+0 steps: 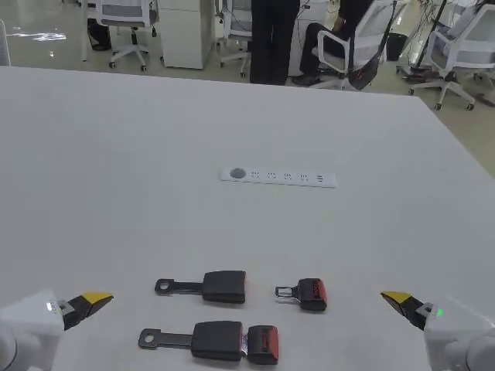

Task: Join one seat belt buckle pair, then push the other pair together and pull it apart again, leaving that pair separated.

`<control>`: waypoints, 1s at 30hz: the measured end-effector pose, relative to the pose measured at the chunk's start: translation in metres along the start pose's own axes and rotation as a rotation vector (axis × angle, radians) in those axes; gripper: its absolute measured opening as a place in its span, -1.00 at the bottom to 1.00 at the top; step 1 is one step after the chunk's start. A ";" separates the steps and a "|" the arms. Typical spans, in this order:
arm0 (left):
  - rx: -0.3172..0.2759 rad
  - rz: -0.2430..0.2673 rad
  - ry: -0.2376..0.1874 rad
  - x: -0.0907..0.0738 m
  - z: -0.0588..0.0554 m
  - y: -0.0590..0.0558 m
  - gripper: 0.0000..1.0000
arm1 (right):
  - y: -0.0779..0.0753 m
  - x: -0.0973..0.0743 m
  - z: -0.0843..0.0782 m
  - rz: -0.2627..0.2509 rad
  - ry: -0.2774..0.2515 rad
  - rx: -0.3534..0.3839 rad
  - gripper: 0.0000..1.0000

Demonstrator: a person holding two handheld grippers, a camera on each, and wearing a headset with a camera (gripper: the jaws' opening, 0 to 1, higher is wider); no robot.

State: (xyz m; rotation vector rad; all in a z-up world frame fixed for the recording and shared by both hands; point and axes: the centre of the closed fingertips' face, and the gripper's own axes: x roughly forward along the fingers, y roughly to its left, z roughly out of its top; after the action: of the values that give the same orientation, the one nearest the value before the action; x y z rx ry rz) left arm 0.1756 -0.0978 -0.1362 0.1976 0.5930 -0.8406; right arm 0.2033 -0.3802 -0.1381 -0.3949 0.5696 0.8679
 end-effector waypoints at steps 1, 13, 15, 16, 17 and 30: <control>-0.005 -0.001 -0.006 0.000 0.001 -0.001 1.00 | 0.000 0.000 0.000 -0.003 0.002 -0.003 0.99; 0.016 0.026 -0.031 0.001 0.004 0.004 1.00 | 0.006 -0.002 0.007 -0.015 -0.014 0.024 0.99; 0.026 0.025 -0.032 0.001 0.003 0.005 1.00 | 0.005 -0.001 0.004 -0.018 -0.020 0.031 0.99; 0.025 0.024 -0.034 0.001 0.006 0.003 1.00 | 0.005 -0.001 0.004 -0.019 -0.023 0.033 0.99; 0.022 0.023 -0.040 0.001 0.006 0.003 1.00 | 0.005 -0.002 0.005 -0.020 -0.025 0.034 0.99; 0.023 0.023 -0.053 0.001 0.010 0.002 1.00 | 0.007 -0.008 0.006 -0.029 -0.022 0.027 0.99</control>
State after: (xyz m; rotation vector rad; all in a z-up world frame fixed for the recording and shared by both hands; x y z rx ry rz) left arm 0.1817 -0.1014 -0.1283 0.2022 0.5306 -0.8278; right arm 0.1955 -0.3777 -0.1290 -0.3685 0.5536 0.8349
